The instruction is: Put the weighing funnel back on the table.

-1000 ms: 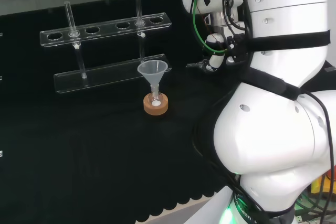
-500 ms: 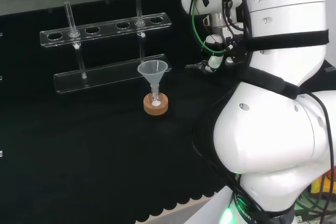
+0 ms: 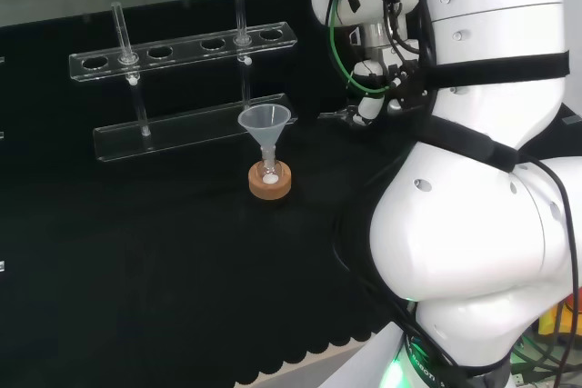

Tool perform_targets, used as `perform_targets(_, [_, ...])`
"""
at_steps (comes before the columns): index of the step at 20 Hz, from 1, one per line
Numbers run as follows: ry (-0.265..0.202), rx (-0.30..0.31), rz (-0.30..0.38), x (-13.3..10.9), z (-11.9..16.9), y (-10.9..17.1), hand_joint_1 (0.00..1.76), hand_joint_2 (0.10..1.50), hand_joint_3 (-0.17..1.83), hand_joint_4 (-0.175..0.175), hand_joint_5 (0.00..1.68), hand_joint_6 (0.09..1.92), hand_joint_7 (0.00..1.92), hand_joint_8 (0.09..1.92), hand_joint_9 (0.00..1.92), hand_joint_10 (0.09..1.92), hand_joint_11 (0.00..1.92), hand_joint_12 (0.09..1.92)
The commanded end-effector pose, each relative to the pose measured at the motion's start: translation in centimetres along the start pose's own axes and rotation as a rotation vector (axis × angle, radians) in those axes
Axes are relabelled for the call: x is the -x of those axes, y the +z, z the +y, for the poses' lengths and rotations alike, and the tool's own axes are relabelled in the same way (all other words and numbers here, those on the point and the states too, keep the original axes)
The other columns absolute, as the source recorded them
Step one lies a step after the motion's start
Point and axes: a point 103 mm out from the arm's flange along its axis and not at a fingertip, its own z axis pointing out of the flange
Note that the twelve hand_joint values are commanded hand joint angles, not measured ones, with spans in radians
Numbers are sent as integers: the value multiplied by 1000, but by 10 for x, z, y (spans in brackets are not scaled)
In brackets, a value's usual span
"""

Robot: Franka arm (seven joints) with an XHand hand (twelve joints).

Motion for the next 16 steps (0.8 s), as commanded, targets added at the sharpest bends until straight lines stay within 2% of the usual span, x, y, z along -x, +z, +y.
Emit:
perform_targets(1, [10,0,-21,-2,-3,-2,993,807,477,87,824,933,318,681,634,604,320,1322])
perform_targets(3, [13,-3,-29,-2,-6,-4,961,728,589,38,669,890,244,686,541,626,247,1347])
perform_targets(6, [16,-4,-36,-2,-10,-8,939,669,669,7,500,780,125,669,391,646,112,1391])
perform_targets(9, [22,-22,-44,-2,-14,-12,923,642,684,-10,388,537,24,602,262,664,18,1400])
perform_targets(12, [26,-35,-41,-3,-19,-15,910,637,669,-19,362,336,2,477,183,672,1,1345])
perform_targets(16, [37,-11,-33,-3,-32,-24,896,637,650,-24,374,192,0,404,144,671,0,1311])
